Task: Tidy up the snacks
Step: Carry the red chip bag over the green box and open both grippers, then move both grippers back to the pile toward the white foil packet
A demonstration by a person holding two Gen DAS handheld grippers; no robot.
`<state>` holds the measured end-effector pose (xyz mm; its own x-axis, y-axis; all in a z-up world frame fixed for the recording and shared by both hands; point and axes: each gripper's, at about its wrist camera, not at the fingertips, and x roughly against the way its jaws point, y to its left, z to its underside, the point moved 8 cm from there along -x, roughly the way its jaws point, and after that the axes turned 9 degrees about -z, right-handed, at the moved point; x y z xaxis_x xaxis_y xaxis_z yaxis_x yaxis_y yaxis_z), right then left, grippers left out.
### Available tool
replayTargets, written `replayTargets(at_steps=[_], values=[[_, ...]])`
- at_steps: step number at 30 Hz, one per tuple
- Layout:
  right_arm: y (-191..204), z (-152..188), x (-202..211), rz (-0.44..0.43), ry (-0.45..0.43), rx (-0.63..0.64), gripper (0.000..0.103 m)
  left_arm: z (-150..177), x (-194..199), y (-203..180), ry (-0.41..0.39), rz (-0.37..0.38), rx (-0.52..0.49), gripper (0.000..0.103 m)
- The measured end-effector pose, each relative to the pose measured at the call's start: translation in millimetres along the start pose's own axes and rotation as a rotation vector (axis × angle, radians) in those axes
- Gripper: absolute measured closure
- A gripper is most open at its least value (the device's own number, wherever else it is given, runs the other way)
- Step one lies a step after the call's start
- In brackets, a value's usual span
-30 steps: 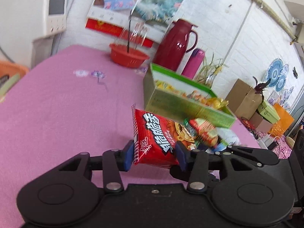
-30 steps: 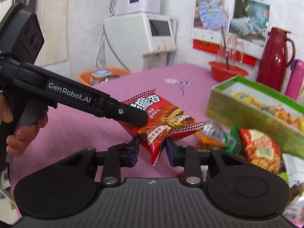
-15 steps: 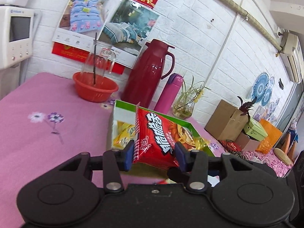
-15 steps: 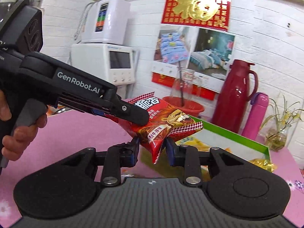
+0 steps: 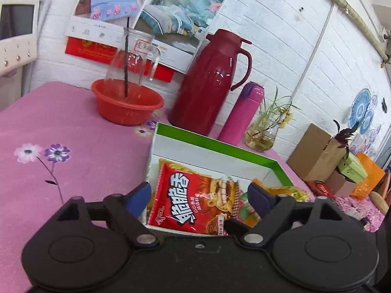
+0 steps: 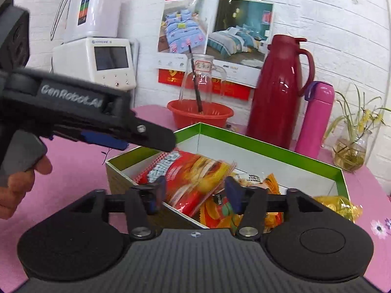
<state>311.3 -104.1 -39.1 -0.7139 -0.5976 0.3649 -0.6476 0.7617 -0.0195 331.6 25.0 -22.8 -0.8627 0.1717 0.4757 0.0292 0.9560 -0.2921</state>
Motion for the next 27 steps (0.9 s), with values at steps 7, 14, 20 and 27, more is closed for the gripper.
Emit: replayTargets(at_steps=[7, 14, 20, 27], values=[[0, -4, 26, -0.004, -0.033, -0.045, 0.0, 0, 19, -5, 0.007, -0.007, -0.003, 0.0], [-5, -10, 82, -0.005, -0.1, -0.119, 0.0, 14, 59, -29, 0.033, -0.003, -0.026, 0.0], [-8, 8, 134, -0.013, -0.127, -0.199, 0.0, 50, 84, -56, 0.092, 0.028, -0.089, 0.0], [-14, 56, 170, 0.038, -0.092, -0.257, 0.0, 94, 90, -89, 0.174, 0.119, -0.112, 0.0]])
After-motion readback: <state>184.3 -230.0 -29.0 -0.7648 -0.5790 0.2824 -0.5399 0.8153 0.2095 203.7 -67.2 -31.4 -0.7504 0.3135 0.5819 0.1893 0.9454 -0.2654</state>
